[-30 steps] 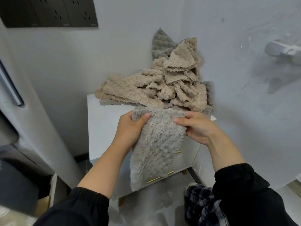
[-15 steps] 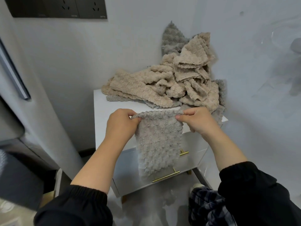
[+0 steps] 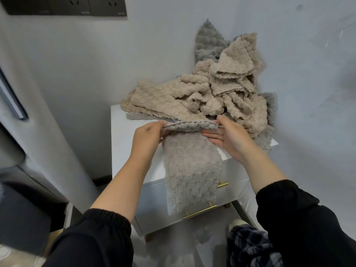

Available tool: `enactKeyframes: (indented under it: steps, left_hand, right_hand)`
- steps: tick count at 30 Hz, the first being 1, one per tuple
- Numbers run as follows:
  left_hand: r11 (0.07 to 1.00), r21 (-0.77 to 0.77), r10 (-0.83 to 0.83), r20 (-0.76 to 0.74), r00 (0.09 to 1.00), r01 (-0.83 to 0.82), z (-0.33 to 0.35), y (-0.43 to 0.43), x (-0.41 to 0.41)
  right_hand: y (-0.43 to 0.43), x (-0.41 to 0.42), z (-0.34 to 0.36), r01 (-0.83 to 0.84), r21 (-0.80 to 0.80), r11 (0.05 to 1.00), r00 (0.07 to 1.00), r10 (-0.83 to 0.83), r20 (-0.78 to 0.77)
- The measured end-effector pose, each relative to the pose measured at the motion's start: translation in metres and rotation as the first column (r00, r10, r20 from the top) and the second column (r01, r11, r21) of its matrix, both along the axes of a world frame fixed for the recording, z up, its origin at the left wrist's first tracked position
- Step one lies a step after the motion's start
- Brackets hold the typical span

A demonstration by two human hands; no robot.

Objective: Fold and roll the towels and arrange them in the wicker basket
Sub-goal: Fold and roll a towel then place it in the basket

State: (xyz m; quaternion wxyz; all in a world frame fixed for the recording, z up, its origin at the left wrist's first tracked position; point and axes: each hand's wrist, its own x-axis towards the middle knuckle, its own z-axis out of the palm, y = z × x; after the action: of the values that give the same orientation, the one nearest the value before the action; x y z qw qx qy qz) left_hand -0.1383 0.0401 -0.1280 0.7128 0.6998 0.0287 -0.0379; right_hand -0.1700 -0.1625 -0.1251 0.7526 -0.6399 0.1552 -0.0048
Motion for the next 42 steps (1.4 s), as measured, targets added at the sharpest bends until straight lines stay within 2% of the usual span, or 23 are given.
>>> enactKeyframes:
  steps: [2,3,5,8,14,21,25,28,31,33,37,42]
  left_hand:
    - [0.997,-0.058,0.038,-0.087,0.996,-0.043,-0.003,0.000,0.002]
    - [0.998,-0.033,0.051,-0.094,0.994,-0.054,-0.006,0.000,0.002]
    - [0.998,0.042,0.059,-0.063,0.996,-0.057,-0.009,0.000,0.001]
    - [0.992,0.115,0.044,-0.023,0.999,-0.041,-0.008,0.000,0.000]
    - [0.898,0.435,-0.086,0.040,0.995,0.060,-0.010,0.005,-0.002]
    - [0.782,0.584,-0.266,-0.006,0.964,0.219,-0.012,0.009,-0.005]
    - [0.724,0.657,-0.288,0.010,0.957,0.211,-0.015,0.008,-0.004]
    - [0.671,0.724,-0.288,0.056,0.956,0.160,-0.019,0.006,-0.003]
    - [0.634,0.743,-0.340,0.015,0.940,0.217,-0.023,0.007,0.001]
    - [0.625,0.739,-0.371,-0.004,0.929,0.253,-0.022,0.008,0.002]
    - [0.626,0.740,-0.375,0.010,0.927,0.245,-0.019,0.008,0.001]
    - [0.623,0.749,-0.400,0.058,0.915,0.225,-0.014,0.007,-0.001]
  right_hand:
    - [0.001,0.000,-0.003,0.035,-0.098,0.995,0.999,-0.037,-0.013]
    - [0.001,-0.001,-0.004,0.049,-0.190,0.980,0.999,-0.052,-0.007]
    - [-0.001,-0.002,-0.006,0.068,-0.330,0.941,0.998,-0.068,0.011]
    - [-0.004,-0.003,-0.006,0.079,-0.423,0.903,0.997,-0.082,0.013]
    - [-0.007,-0.014,-0.002,-0.001,-0.597,0.802,0.998,-0.037,-0.051]
    - [-0.003,-0.018,-0.003,-0.121,-0.708,0.696,0.991,0.045,-0.124]
    - [-0.001,-0.018,-0.006,-0.199,-0.778,0.596,0.979,0.078,-0.191]
    - [0.000,-0.017,-0.011,-0.163,-0.811,0.562,0.985,0.039,-0.170]
    - [0.002,-0.017,-0.007,-0.207,-0.819,0.535,0.978,0.091,-0.188]
    - [0.002,-0.017,-0.004,-0.247,-0.806,0.538,0.969,0.123,-0.215]
    - [0.000,-0.013,-0.001,-0.260,-0.742,0.618,0.964,0.118,-0.240]
    - [-0.005,-0.007,-0.002,-0.306,-0.713,0.631,0.943,0.095,-0.320]
